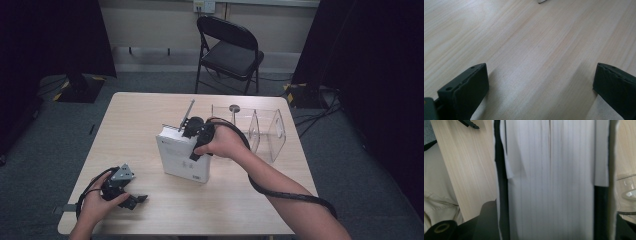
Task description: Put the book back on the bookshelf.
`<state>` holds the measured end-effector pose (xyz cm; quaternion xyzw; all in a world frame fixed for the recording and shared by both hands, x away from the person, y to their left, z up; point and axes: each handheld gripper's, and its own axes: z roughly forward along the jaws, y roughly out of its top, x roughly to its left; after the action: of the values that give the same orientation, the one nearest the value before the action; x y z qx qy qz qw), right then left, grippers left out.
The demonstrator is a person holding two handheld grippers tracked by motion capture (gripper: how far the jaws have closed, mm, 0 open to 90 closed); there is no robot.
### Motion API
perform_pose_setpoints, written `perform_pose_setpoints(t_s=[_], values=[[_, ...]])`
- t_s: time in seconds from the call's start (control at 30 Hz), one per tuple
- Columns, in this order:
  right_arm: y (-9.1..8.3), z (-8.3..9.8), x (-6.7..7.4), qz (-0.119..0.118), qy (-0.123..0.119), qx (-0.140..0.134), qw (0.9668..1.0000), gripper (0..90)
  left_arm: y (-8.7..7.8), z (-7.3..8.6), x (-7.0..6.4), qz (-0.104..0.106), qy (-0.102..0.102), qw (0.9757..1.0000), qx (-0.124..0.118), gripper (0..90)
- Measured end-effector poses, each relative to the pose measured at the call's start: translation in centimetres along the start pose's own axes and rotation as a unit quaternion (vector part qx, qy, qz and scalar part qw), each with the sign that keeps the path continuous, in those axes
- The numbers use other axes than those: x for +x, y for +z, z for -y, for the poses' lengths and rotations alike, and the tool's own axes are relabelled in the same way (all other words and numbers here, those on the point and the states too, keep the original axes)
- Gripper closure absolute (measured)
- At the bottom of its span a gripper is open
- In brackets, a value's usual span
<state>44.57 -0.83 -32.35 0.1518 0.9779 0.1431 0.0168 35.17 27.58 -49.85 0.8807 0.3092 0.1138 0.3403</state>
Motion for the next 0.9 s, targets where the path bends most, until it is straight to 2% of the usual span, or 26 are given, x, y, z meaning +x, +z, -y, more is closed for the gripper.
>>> perform_pose_setpoints(t_s=[0.03,0.07,0.3,0.43,0.53,0.67,0.8,0.9], values=[[0.0,-0.1,0.0,-0.001,0.011,0.001,0.9999,47.0,0.0,0.0,0.0,0.0,0.0,1.0,0.0,0.0],[0.0,-0.5,-0.2,-0.009,0.02,-0.015,0.9996,45.4,0.0,0.0,0.0,0.0,0.001,1.0,0.002,0.0],[1.0,-2.0,-0.1,-0.006,0.012,-0.007,0.9999,39.8,0.0,0.0,0.1,0.001,0.003,1.0,0.001,0.0],[1.3,-2.2,-0.1,-0.014,0.007,0.002,0.9999,45.8,0.0,0.0,0.1,0.0,0.004,1.0,-0.001,0.0],[1.0,-2.4,0.3,0.002,-0.003,0.013,0.9999,50.8,0.0,0.1,0.1,0.001,0.002,1.0,-0.002,0.0],[0.8,-2.2,0.4,0.004,-0.005,0.007,1.0,51.0,0.0,0.2,0.1,0.003,0.005,0.9999,-0.009,0.0],[0.4,-1.7,0.4,-0.008,-0.004,0.003,1.0,51.9,0.1,0.4,0.3,0.005,0.011,0.9996,-0.027,0.0],[0.3,-1.5,0.3,-0.011,-0.004,0.005,0.9999,51.9,0.2,0.5,0.3,0.007,0.013,0.9995,-0.029,0.0]])
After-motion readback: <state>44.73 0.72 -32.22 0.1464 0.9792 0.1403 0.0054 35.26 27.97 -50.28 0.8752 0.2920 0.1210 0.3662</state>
